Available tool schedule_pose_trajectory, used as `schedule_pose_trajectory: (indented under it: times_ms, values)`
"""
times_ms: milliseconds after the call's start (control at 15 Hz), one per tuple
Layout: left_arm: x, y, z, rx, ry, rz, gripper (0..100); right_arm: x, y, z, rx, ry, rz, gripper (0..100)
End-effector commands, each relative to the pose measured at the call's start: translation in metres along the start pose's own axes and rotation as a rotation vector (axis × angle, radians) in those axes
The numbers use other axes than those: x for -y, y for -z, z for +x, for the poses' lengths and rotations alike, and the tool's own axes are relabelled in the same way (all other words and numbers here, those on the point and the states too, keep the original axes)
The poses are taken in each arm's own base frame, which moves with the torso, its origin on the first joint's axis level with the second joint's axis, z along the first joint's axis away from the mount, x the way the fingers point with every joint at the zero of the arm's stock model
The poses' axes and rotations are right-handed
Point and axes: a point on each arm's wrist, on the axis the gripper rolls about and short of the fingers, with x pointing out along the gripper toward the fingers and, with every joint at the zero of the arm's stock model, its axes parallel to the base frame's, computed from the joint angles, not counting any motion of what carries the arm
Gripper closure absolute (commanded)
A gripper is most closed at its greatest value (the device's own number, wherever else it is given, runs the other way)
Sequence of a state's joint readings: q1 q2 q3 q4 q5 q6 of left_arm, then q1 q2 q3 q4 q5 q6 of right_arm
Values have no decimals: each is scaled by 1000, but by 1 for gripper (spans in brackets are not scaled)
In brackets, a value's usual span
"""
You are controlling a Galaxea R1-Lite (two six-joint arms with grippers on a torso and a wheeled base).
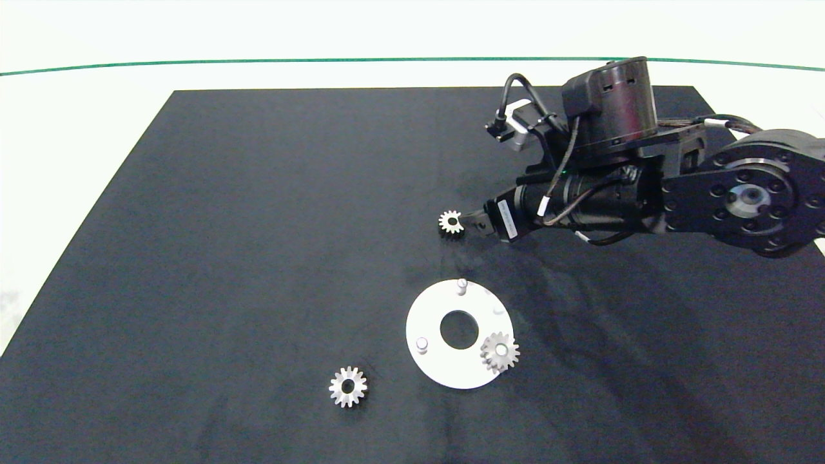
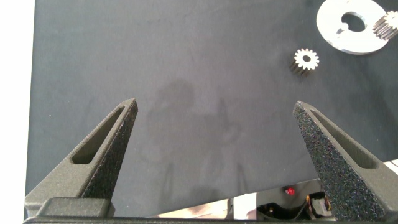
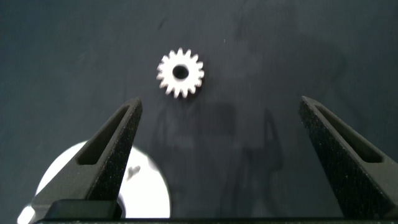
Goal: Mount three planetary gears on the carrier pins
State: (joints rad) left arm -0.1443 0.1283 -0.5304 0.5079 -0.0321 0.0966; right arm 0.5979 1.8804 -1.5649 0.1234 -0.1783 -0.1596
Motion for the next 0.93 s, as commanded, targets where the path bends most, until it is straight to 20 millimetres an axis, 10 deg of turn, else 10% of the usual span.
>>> schedule_pose_trajectory:
  times_ms: [67, 933]
  values:
    - [0, 0, 2, -14, 3, 0, 0, -3, 4, 25, -39, 0, -6, 0]
    - [0, -1, 1, -6, 2, 0, 0, -20, 9, 55, -89, -36, -28, 0]
